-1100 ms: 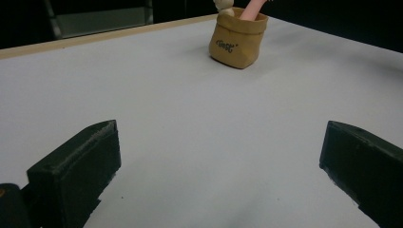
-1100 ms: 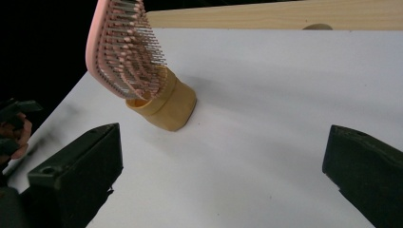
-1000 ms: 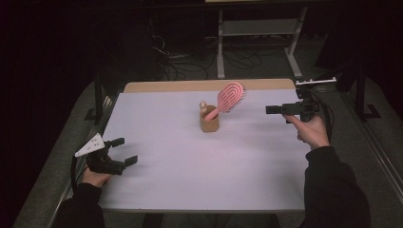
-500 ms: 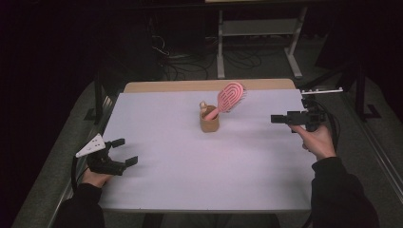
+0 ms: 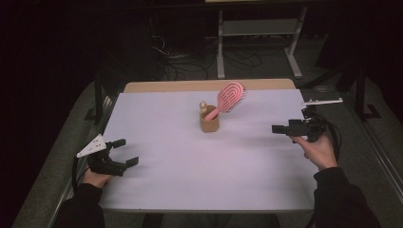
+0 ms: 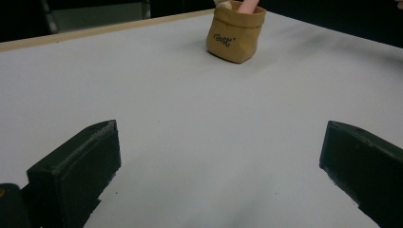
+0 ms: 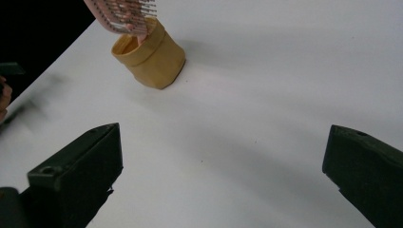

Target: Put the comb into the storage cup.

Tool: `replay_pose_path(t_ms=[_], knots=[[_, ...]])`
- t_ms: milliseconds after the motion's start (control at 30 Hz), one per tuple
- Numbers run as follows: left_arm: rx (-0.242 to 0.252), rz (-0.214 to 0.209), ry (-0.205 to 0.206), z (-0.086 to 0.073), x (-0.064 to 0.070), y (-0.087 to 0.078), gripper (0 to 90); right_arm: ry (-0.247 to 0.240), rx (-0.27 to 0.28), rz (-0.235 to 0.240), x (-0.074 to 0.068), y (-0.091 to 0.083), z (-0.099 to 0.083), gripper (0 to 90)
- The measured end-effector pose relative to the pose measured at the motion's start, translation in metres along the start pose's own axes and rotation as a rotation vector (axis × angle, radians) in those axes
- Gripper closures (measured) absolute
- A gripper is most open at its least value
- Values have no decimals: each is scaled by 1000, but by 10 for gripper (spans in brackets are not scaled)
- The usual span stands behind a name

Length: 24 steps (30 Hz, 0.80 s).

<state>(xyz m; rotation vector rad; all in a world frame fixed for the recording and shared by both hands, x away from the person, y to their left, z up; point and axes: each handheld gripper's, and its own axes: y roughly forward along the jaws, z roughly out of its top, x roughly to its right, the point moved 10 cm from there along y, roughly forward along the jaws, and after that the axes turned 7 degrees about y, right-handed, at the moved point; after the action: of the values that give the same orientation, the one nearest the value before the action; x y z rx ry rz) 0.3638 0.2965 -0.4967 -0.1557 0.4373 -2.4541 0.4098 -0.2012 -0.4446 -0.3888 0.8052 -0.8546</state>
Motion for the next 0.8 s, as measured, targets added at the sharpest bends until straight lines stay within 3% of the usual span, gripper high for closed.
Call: replay_pose_path(t_ms=[300, 500, 800], knots=[[1, -4, 4, 0, 1, 0, 0, 13, 15, 18, 3, -2, -15, 0], [1, -4, 3, 0, 1, 0, 0, 0, 28, 4, 6, -5, -25, 0], [1, -1, 1, 0, 1, -1, 0, -47, -2, -42, 7, -1, -48, 0]])
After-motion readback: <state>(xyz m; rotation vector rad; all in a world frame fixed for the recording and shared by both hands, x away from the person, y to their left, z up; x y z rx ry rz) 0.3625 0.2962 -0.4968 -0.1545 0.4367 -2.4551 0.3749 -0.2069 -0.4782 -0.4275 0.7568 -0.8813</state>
